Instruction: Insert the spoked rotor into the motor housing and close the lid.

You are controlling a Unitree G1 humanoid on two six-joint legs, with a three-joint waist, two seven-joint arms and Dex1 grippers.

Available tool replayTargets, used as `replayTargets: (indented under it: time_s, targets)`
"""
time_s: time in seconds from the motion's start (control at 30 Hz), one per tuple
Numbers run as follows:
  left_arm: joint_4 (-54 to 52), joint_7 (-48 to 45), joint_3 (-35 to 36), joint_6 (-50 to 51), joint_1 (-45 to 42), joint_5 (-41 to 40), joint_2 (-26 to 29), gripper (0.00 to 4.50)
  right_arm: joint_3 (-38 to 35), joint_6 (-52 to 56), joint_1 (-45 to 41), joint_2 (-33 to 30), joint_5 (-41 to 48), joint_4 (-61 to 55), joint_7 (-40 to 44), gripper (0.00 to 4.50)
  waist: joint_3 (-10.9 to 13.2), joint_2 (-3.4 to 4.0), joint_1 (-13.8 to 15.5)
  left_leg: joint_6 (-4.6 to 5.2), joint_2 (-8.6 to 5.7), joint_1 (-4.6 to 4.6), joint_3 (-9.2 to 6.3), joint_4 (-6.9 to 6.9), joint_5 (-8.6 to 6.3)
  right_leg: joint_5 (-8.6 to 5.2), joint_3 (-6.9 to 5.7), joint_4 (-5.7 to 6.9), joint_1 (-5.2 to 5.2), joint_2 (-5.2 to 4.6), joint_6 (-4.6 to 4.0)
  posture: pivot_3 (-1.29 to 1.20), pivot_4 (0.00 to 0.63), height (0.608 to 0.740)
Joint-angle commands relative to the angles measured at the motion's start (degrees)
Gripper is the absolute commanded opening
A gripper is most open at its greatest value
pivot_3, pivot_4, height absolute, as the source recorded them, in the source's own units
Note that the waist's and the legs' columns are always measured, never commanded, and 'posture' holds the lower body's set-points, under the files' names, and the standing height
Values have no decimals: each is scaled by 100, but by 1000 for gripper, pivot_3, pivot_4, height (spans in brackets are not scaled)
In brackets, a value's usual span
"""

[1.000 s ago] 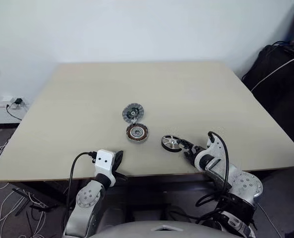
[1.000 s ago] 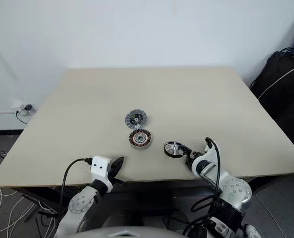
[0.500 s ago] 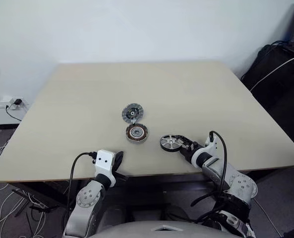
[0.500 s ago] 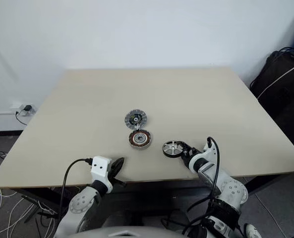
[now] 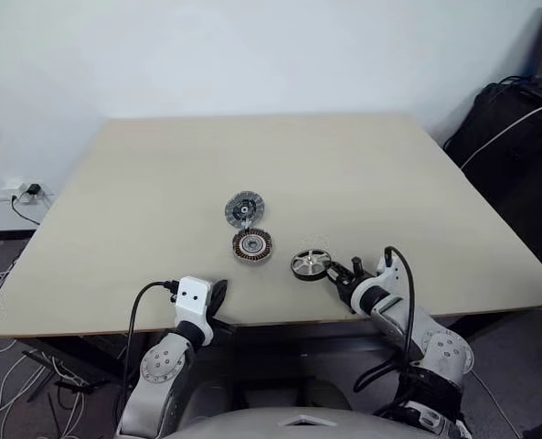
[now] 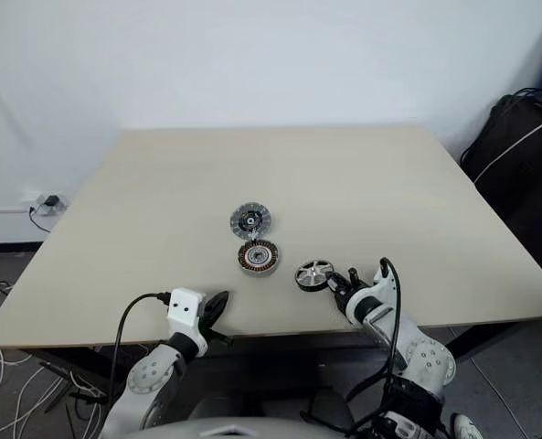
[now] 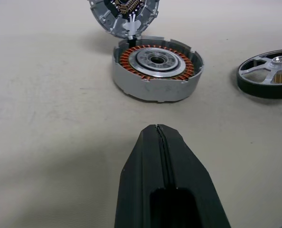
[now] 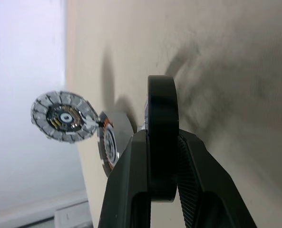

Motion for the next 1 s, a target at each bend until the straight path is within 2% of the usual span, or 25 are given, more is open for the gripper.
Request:
replayTargets:
  time_s: [0.03, 0.17, 0.47, 0.77, 1.0]
  targets:
    - [-255, -20, -30, -6, -55, -28, 12, 0, 514, 73, -72, 277, 725, -426, 52, 415, 6, 4, -12, 0, 0, 0, 0, 0, 0, 0, 0, 0, -1, 0, 0, 0, 0, 740]
    - [-237, -31, -39, 14, -88, -31, 8, 0, 999, -66, -331, 315, 991, -346, 91, 415, 9, 7, -24, 0, 0, -1, 0, -1, 0, 0, 3, 0, -3, 0, 0, 0, 0, 740]
    - [-304, 4, -9, 3, -13, -27, 16, 0, 1866, -588, -1065, 268, 524, 544, 532, 415, 11, 0, -12, 1, 0, -2, 2, 0, 0, 1, 2, -2, -3, 1, 0, 0, 0, 740]
    - [-404, 54, 45, -9, 103, -24, 9, 0, 2168, -1156, -1802, 260, -565, 1780, 1363, 415, 11, -1, -4, 3, -1, -2, 6, 3, 1, 6, 2, 0, -2, 2, 4, 0, 0, 740]
    - [-437, 86, 63, -12, 129, -27, 9, 0, 2005, -1349, -2059, 242, -1042, 2189, 1722, 415, 10, -1, -3, 3, 0, -2, 7, 3, 1, 8, 2, 0, -3, 1, 4, 0, 0, 740]
